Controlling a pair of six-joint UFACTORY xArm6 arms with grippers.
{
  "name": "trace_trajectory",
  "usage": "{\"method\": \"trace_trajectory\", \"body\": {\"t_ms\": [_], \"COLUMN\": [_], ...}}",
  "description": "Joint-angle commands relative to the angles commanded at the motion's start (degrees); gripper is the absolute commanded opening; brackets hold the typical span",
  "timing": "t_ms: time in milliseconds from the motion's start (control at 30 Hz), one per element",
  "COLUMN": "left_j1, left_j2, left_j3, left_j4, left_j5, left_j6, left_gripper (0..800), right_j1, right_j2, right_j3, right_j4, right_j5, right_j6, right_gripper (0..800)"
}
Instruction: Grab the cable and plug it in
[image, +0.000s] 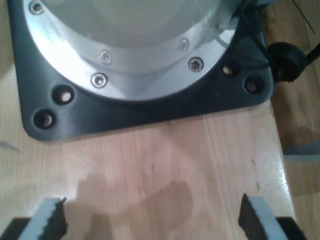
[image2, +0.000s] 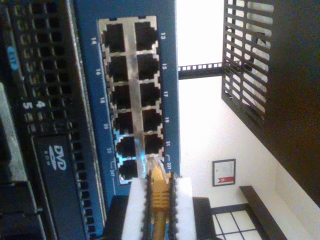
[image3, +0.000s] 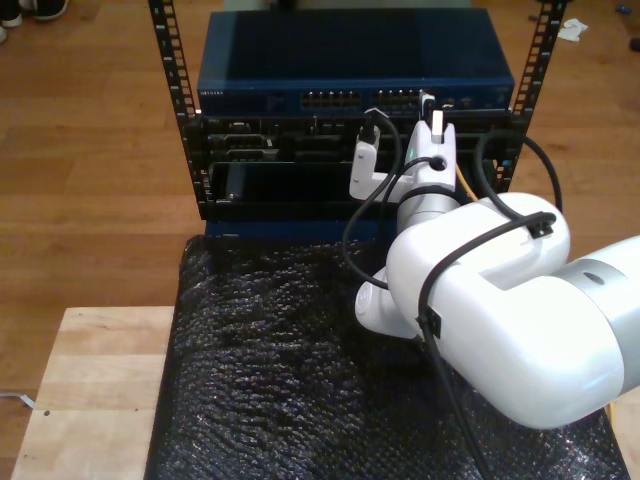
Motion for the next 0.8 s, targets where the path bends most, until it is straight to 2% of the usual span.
{"method": "trace_trajectory", "body": {"t_ms": [800], "left_j1": [0.00], "left_j2": [0.00], "left_j3": [0.00], "left_j4": [0.00], "left_j5": [0.00], "left_j6": [0.00], "left_gripper": [800], "right_j1": [-0.26], "right_j2": [-0.09], "right_j3": [0.53], "right_j4": [0.00], "right_j5": [0.00], "right_j6": [0.09], "right_gripper": [0]}}
